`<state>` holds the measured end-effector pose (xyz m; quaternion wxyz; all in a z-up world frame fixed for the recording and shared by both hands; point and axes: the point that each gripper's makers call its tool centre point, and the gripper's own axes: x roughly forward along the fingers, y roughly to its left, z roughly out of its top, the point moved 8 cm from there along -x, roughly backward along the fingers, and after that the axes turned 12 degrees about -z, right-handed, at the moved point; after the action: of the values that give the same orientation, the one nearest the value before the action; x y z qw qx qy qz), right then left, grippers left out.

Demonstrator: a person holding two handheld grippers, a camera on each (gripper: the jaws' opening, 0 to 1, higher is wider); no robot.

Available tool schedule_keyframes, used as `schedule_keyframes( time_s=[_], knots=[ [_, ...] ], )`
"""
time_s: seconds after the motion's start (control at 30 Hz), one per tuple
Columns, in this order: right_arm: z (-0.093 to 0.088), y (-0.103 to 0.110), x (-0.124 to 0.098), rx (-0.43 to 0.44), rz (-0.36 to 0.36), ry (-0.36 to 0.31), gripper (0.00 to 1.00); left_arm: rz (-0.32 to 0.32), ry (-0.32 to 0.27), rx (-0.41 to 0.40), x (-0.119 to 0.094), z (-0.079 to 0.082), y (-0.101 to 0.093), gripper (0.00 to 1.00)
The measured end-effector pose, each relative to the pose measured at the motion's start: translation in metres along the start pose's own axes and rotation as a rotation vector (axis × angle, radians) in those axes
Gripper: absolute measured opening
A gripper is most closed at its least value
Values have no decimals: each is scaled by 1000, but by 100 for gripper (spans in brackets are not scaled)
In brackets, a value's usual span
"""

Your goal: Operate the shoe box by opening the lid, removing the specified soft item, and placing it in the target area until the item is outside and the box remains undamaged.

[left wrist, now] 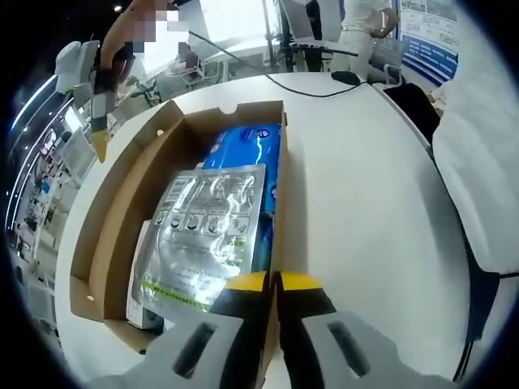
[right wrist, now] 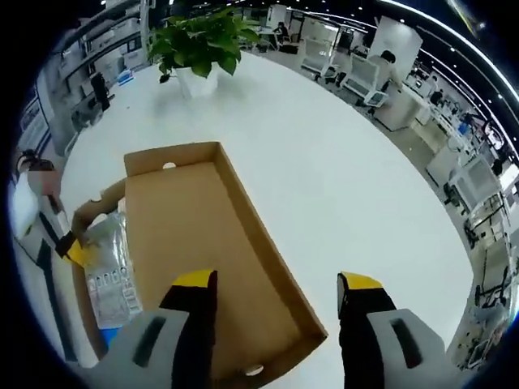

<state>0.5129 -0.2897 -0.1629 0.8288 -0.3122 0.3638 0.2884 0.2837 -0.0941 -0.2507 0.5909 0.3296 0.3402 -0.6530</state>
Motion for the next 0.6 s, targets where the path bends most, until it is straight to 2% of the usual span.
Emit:
schedule_keyframes(
  time_s=[0.1,0.37,0.6],
  knots=[
    [5,4,-8,24,-9,-36,64,0,-1,-1,0,0,0,3],
    [20,4,-41,98,-62,-167,66,3,0,-1,0,-1,0,3],
    [21,4,-64,167,-88,-229,68,5,0,-3,0,-1,-1,3]
  ],
)
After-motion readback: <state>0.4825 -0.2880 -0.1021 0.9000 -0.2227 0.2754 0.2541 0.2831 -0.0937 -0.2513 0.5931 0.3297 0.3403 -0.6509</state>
